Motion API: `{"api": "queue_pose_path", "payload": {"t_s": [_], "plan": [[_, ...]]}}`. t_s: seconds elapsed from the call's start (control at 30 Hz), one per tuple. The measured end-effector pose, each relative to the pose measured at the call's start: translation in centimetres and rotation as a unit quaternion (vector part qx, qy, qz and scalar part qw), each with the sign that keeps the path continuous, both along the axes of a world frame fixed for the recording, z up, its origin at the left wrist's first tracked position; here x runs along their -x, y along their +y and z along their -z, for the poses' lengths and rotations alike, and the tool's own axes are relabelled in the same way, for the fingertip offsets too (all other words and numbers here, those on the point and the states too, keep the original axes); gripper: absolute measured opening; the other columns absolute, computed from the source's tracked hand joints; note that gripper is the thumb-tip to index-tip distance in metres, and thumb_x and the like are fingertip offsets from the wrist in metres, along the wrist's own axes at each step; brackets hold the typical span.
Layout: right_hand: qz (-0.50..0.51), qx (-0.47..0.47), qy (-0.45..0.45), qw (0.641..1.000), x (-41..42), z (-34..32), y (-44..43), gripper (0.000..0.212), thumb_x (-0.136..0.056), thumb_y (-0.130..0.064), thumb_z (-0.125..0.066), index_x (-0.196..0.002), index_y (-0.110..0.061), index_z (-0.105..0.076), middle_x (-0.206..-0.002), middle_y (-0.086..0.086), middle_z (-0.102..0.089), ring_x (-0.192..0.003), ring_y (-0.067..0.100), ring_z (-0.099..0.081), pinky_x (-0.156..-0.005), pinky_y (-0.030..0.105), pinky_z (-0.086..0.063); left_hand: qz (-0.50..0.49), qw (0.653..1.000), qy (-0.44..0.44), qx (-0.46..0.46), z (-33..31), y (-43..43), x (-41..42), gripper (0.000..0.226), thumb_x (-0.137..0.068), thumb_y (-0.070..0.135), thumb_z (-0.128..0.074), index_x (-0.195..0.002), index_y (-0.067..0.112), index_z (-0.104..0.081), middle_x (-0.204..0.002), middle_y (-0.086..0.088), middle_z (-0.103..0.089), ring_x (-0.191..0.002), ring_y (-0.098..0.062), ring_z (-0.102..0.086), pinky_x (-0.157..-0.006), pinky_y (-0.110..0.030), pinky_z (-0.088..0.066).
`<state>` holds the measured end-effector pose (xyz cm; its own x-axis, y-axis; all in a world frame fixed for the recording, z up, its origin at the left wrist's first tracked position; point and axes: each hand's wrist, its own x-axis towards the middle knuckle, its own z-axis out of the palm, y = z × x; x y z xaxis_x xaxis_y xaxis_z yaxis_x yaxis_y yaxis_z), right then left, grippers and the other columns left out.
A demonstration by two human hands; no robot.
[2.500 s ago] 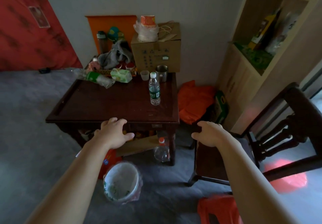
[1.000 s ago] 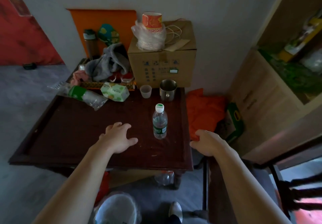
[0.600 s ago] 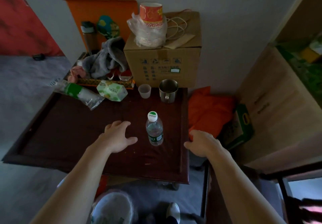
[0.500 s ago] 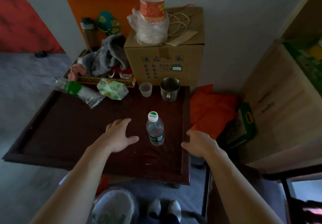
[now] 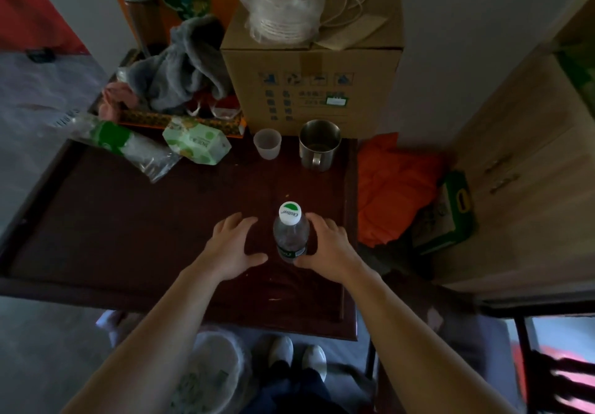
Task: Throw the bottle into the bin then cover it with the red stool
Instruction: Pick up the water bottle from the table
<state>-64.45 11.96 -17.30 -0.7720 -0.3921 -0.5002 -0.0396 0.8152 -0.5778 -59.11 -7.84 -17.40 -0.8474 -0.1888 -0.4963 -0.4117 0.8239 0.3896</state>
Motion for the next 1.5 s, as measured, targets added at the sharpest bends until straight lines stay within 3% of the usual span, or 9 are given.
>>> {"api": "queue_pose_path", "payload": {"t_s": [0.17, 0.27, 0.53, 0.67, 0.77, 0.97, 1.2, 1.5], "plan": [[0.119, 0.125, -0.079, 0.982, -1.1, 4.0, -1.3, 0.109, -0.058, -0.037, -0.087, -0.147, -0.036, -0.024, -0.15, -0.004, -0.035, -0.139, 0.023, -0.032, -0.113, 0.049, -0.034, 0.024, 0.999, 0.018, 0.018, 4.3, 0.2, 0.2, 0.089, -0.075, 0.045, -0.072, -0.147, 0.028, -0.022, -0.161, -0.007, -0.004, -0.147, -0.029, -0.001, -0.117, -0.052, -0.022], [0.164, 0.154, -0.075, 0.972, -1.5, 6.5, -1.4, 0.099, -0.051, -0.045, -0.084, -0.136, -0.047, -0.032, -0.141, -0.013, -0.046, -0.133, 0.018, -0.041, -0.11, 0.05, -0.039, 0.033, 0.998, 0.029, 0.033, 6.2, 0.3, 0.3, 0.09, -0.075, 0.047, -0.071, -0.147, 0.028, -0.021, -0.161, -0.009, -0.003, -0.148, -0.031, 0.001, -0.117, -0.053, -0.019], [0.179, 0.172, -0.051, 0.967, -1.5, 7.5, -1.6, 0.091, -0.067, -0.029, -0.085, -0.142, -0.037, -0.035, -0.138, -0.015, -0.045, -0.134, 0.013, -0.04, -0.114, 0.039, -0.034, 0.039, 0.998, 0.024, 0.05, 8.8, 0.1, 0.2, 0.091, -0.077, 0.048, -0.069, -0.149, 0.029, -0.016, -0.16, -0.012, 0.003, -0.148, -0.032, 0.006, -0.117, -0.054, -0.012], [0.185, 0.186, -0.054, 0.963, -1.5, 7.4, -1.4, 0.075, -0.071, -0.023, -0.084, -0.116, -0.062, -0.038, -0.129, -0.022, -0.05, -0.127, 0.003, -0.046, -0.106, 0.026, -0.037, 0.043, 0.998, 0.004, 0.051, 9.4, 0.0, 0.2, 0.09, -0.078, 0.046, -0.068, -0.149, 0.028, -0.015, -0.161, -0.012, 0.006, -0.148, -0.032, 0.009, -0.118, -0.055, -0.011], [0.195, 0.2, -0.061, 0.958, -1.6, 7.2, -1.1, 0.075, -0.073, -0.022, -0.082, -0.11, -0.068, -0.036, -0.122, -0.028, -0.053, -0.121, -0.001, -0.05, -0.097, 0.016, -0.037, 0.05, 0.997, -0.005, 0.063, 9.8, 0.1, 0.1, 0.09, -0.079, 0.046, -0.067, -0.149, 0.028, -0.014, -0.16, -0.012, 0.007, -0.148, -0.032, 0.01, -0.118, -0.054, -0.009], [0.199, 0.215, -0.064, 0.954, -1.9, 7.3, -0.8, 0.073, -0.074, -0.023, -0.082, -0.117, -0.061, -0.037, -0.12, -0.026, -0.056, -0.12, 0.001, -0.051, -0.098, 0.018, -0.038, 0.051, 0.996, 0.0, 0.078, 10.2, 0.3, 0.0, 0.09, -0.078, 0.047, -0.067, -0.149, 0.029, -0.014, -0.16, -0.012, 0.008, -0.147, -0.032, 0.01, -0.117, -0.055, -0.01], [0.203, 0.212, -0.05, 0.955, -2.4, 6.8, -0.6, 0.074, -0.074, -0.022, -0.081, -0.114, -0.065, -0.035, -0.12, -0.023, -0.057, -0.12, 0.002, -0.052, -0.096, 0.017, -0.04, 0.054, 0.996, -0.008, 0.072, 9.9, 0.1, -0.1, 0.091, -0.077, 0.051, -0.066, -0.149, 0.031, -0.013, -0.16, -0.012, 0.008, -0.147, -0.032, 0.009, -0.118, -0.056, -0.01], [0.219, 0.21, -0.03, 0.952, -4.7, 5.4, -0.5, 0.068, -0.074, -0.021, -0.082, -0.121, -0.05, -0.044, -0.113, -0.023, -0.06, -0.108, -0.003, -0.056, -0.082, 0.008, -0.044, 0.066, 0.997, 0.031, 0.035, 8.3, 0.5, -1.3, 0.09, -0.076, 0.051, -0.068, -0.148, 0.031, -0.018, -0.16, -0.01, 0.001, -0.147, -0.031, 0.003, -0.117, -0.054, -0.013]]}}
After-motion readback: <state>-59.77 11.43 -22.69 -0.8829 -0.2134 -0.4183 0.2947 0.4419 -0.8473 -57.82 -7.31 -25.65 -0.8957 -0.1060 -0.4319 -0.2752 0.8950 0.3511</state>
